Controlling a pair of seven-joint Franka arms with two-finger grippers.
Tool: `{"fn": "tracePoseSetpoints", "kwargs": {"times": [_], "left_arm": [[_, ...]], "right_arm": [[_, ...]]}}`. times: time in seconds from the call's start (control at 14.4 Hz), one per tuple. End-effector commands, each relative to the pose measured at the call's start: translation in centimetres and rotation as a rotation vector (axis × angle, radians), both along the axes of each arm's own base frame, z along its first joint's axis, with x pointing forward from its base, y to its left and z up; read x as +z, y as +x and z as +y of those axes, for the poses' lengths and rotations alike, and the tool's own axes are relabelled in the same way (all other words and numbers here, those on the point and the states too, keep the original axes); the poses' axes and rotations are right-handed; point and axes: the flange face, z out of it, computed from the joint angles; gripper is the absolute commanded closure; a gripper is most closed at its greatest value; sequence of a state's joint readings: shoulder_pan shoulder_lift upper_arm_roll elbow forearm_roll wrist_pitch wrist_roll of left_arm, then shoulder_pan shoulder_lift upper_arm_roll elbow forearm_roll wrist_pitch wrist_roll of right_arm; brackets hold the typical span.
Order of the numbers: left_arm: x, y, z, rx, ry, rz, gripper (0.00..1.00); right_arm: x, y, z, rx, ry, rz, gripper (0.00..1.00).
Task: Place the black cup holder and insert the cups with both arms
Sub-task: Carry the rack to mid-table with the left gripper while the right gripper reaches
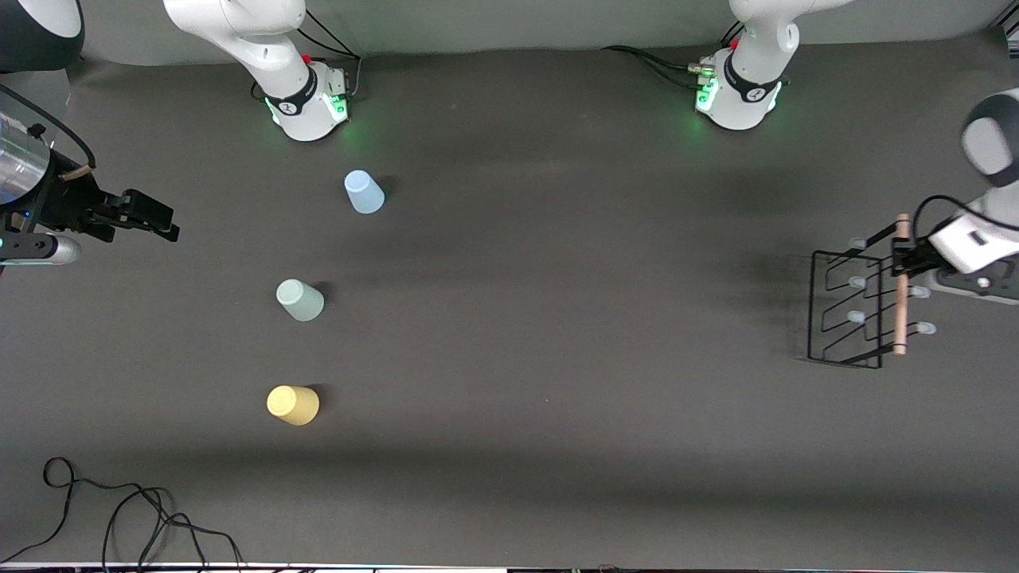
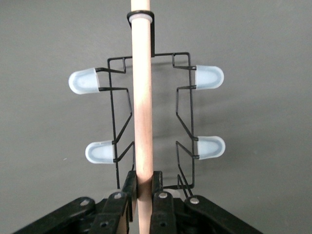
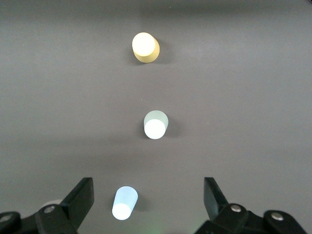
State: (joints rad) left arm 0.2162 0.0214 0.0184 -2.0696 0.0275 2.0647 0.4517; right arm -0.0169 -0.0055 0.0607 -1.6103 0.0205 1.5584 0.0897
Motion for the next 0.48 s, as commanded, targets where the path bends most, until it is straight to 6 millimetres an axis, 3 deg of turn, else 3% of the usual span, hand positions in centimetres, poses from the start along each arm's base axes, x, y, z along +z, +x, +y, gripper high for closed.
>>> {"fn": "tracePoseSetpoints", "kwargs": {"times": [0.0,0.21,0.35,0.42], "left_arm": [[7.7,1.2,0.4,0.04,0.004,-0.011,1.0],[12.1,1.8,0.3,0.109,0.004,-0.025,1.0],[13.2,2.2,-0.5,0.146,0.0,-0.029,1.0],[13.2,2.5,-1.9,0.172,-0.009,-0.031,1.0]], "right_arm": [[0.0,0.0,0.1,-0.006,-0.022,-0.011,0.0],[0.2,0.1,0.1,-0.006,-0.022,-0.018,0.0],[0.0,0.3,0.0,-0.007,-0.023,-0.02,0.0],[-0.1,0.4,0.0,-0.007,-0.023,-0.024,0.0]]}}
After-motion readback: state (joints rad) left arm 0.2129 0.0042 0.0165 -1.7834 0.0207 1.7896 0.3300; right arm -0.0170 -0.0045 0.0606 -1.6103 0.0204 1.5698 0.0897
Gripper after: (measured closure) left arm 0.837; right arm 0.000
